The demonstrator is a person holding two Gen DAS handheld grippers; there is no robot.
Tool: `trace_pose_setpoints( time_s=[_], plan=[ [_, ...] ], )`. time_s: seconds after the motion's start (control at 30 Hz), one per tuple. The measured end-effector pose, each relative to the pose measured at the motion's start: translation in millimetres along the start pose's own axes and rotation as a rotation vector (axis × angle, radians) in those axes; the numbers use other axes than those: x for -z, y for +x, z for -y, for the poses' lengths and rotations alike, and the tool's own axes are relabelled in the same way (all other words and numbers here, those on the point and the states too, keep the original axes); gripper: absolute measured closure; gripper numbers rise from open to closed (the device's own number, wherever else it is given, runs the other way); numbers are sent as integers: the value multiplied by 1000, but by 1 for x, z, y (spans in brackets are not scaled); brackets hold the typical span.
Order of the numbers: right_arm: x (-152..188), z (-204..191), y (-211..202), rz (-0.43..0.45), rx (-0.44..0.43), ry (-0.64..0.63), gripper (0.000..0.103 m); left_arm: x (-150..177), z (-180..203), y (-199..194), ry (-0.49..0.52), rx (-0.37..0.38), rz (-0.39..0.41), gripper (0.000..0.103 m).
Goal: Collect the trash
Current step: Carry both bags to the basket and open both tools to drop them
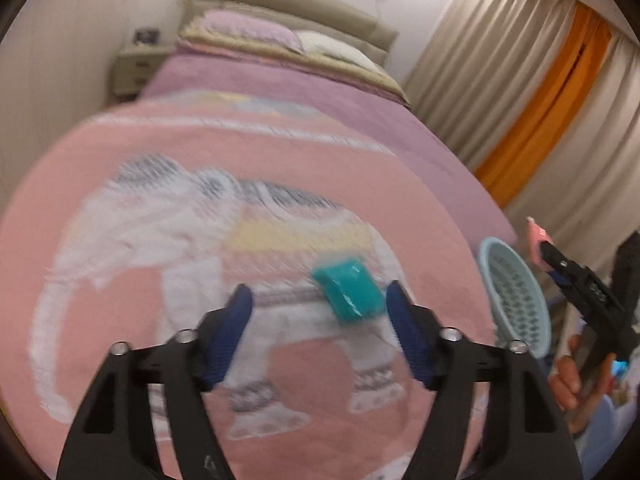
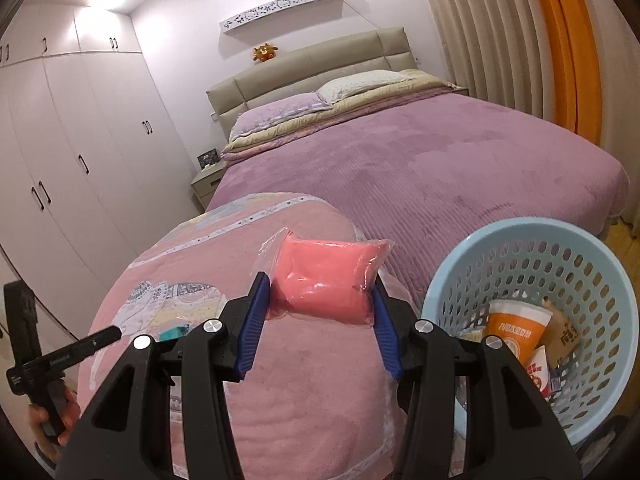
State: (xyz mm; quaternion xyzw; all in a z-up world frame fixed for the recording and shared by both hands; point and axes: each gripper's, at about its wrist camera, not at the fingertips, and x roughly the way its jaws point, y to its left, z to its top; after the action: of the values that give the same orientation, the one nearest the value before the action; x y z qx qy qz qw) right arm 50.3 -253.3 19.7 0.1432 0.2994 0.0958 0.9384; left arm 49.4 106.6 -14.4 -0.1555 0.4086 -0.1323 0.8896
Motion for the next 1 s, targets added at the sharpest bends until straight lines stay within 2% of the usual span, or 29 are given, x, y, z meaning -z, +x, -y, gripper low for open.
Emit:
trace_pose_setpoints(
  time_s=[0.1,0.27,0.3,0.33,0.4,0.53,0.77,0.87,0.9,1.0],
  plan=[
    [2,1,1,-9,-3,-6,57,7,18,22,22,7,-46,34],
    [5,-3,-1,-1,15,-17,57,9,44,57,50,-89,-95,33],
    [5,-1,-2,1,17,-15,57,8,47,63,58,-107,-105,43],
    [4,1,-3,2,18,-10,57,8,50,69,67,-115,-123,61],
    [4,7,-5,2,14,-4,57,4,54,70,69,-138,-115,63],
    [-1,19,-17,35,26,-3,57,-5,77,62,118,-104,-67,64],
    [-15,58,-50,123,97,55,57,-22,160,67,261,7,-29,64],
    [-17,82,-54,116,155,110,57,-23,200,84,323,62,-44,63],
    [-14,96,-51,93,194,147,57,-22,211,89,344,76,-48,63],
    [-12,118,-46,42,243,224,57,-15,241,106,404,144,-92,63]
  ],
)
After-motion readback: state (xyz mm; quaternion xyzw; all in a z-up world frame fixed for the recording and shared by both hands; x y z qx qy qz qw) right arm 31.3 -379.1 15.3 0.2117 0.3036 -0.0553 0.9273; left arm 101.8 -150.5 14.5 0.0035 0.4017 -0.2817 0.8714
